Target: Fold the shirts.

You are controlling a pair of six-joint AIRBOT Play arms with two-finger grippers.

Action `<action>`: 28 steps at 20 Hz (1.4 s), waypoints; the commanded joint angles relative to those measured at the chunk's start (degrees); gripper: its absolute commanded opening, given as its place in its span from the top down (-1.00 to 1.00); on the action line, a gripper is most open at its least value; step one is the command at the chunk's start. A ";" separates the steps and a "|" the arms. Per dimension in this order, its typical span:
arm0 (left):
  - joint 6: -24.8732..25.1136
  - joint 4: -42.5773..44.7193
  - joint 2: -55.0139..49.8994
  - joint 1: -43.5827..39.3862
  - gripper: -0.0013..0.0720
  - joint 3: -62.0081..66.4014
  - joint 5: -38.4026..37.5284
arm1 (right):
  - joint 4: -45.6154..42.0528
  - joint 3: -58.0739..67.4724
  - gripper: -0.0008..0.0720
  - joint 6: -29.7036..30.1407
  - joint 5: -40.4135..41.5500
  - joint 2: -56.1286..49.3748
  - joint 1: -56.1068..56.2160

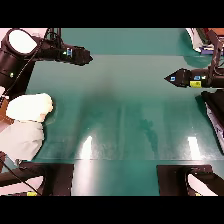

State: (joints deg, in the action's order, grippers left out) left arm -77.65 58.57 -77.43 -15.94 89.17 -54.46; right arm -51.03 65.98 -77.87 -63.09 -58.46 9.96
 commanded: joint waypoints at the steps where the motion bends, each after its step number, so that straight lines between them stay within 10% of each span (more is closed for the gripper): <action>1: 0.13 -0.70 -0.02 -0.02 0.90 0.00 0.33 | 0.02 -0.02 0.93 -0.02 -0.07 0.04 0.04; 16: -5.18 21.31 1.44 34.77 0.89 -9.77 -20.35 | 0.02 -0.02 0.93 -0.02 0.17 0.04 0.04; 17: -5.31 21.44 1.42 36.74 0.70 -11.82 -20.04 | 0.02 -0.02 0.93 -0.02 0.28 0.02 0.04; 19: -5.95 22.12 1.42 39.17 -1.00 -14.93 -19.12 | 0.02 -0.02 0.93 -0.02 1.31 0.02 0.04; 26: -6.56 25.46 0.90 39.67 -0.88 -25.27 -13.53 | 0.02 -0.02 0.93 -0.04 3.61 0.02 0.04; 28: -6.34 25.20 0.90 39.67 0.78 -26.23 -13.86 | 0.07 -0.02 0.93 -0.07 3.63 0.02 0.04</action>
State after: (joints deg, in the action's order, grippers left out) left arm -83.94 83.15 -76.42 23.40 65.87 -69.45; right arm -51.00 65.98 -77.89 -59.86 -58.46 9.96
